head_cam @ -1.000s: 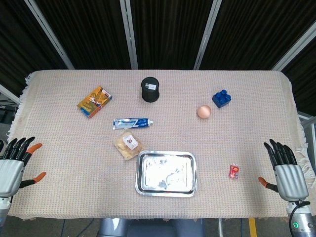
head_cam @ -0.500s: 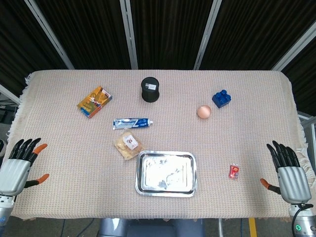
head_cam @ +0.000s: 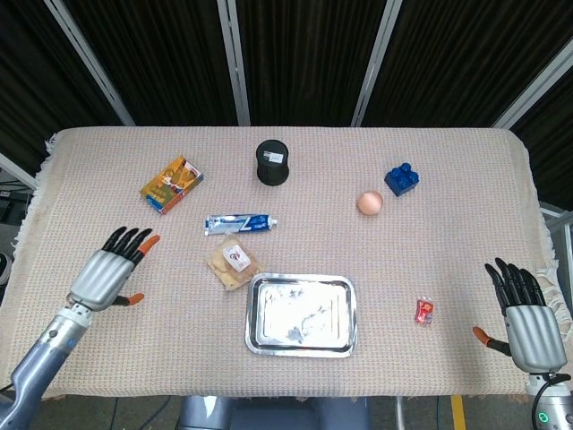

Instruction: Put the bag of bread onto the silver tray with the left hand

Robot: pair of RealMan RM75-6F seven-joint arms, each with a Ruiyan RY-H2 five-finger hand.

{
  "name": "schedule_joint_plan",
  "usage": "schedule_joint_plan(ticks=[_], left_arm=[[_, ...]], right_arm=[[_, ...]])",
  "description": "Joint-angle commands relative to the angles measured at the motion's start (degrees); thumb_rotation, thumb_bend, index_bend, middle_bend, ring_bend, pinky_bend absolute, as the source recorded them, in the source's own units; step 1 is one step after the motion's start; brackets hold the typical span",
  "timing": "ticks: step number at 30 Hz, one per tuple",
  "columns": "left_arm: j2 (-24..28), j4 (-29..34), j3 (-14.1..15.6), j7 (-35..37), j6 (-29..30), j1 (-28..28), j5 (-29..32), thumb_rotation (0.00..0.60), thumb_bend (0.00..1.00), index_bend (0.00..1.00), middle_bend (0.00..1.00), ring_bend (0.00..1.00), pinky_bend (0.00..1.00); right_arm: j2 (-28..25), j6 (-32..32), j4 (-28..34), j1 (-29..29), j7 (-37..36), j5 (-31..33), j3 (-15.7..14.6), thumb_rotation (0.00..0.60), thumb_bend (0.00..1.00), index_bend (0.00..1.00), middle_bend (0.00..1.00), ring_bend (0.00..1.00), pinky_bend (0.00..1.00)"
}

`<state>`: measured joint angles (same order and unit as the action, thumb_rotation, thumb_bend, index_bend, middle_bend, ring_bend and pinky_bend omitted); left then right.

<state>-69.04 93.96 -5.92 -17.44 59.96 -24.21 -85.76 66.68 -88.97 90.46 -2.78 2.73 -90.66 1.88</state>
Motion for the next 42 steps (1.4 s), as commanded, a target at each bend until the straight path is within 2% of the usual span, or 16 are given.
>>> schedule_joint_plan(ticks=[1, 9, 20, 22, 24, 26, 29, 32, 38, 42], left_arm=[[-4.28, -1.28, -2.64, -5.54, -7.34, -6.84, 3.0, 0.553, 0.1, 0.02, 0.0, 0.0, 0.0], [-13.02, -5.94, -4.5, -10.49, -15.72, -14.9, 9.19, 0.551, 0.08, 0.01, 0.0, 0.0, 0.0], [-23.51, -13.56, -5.63, -19.47, -17.23, -20.88, 19.31, 0.552, 0.08, 0.04, 0.0, 0.0, 0.02], [-24.69, -14.7, -5.71, -20.11, -18.06, -22.01, 21.11, 0.567, 0.11, 0.11, 0.0, 0.0, 0.11], [-25.54, -15.38, -5.64, -20.28, -18.49, -22.72, 22.16, 0.59, 0.2, 0.24, 0.06, 0.06, 0.23], [-26.54, -15.96, -5.72, -19.62, -18.41, -23.23, 22.39, 0.6, 0.33, 0.39, 0.19, 0.18, 0.36], [-27.97, -16.85, -6.05, -17.17, -17.11, -23.46, 20.61, 0.6, 0.41, 0.52, 0.37, 0.34, 0.44], [-28.83, -17.32, -6.37, -14.34, -15.3, -23.49, 17.79, 0.6, 0.43, 0.57, 0.44, 0.4, 0.45], [-28.92, -17.54, -5.9, -1.9, -6.59, -22.47, 5.7, 0.6, 0.45, 0.6, 0.48, 0.42, 0.46], [-27.57, -15.63, -5.04, 3.75, -2.25, -22.54, -0.37, 0.6, 0.46, 0.59, 0.48, 0.42, 0.46]], right_arm=[[-0.3, -0.17, 0.28, 0.14, -0.52, -0.38, -0.23, 0.6, 0.0, 0.0, 0.0, 0.0, 0.08], [-0.63, -0.46, 0.26, 0.34, -2.34, -0.9, -0.46, 0.6, 0.0, 0.0, 0.0, 0.0, 0.08], [-0.34, -0.88, -1.16, 0.9, -4.07, -0.67, -0.6, 0.6, 0.0, 0.0, 0.0, 0.0, 0.08], [-0.27, -1.01, -1.41, 1.03, -4.41, -0.69, -0.66, 0.6, 0.0, 0.0, 0.0, 0.0, 0.08], [-0.13, -1.15, -1.59, 1.15, -4.6, -0.69, -0.68, 0.6, 0.0, 0.0, 0.0, 0.0, 0.08], [0.02, -1.3, -1.73, 1.22, -4.72, -0.81, -0.7, 0.6, 0.0, 0.0, 0.0, 0.0, 0.08], [0.14, -1.49, -1.88, 1.25, -4.61, -0.98, -0.68, 0.6, 0.0, 0.0, 0.0, 0.0, 0.08], [0.09, -1.56, -1.82, 1.23, -4.45, -1.0, -0.57, 0.6, 0.0, 0.0, 0.0, 0.0, 0.08], [0.02, -1.01, -1.52, 0.89, -4.02, -1.07, -0.48, 0.6, 0.0, 0.0, 0.0, 0.0, 0.08], [0.1, -0.6, -1.46, 0.61, -4.01, -1.11, -0.42, 0.6, 0.0, 0.0, 0.0, 0.0, 0.08]])
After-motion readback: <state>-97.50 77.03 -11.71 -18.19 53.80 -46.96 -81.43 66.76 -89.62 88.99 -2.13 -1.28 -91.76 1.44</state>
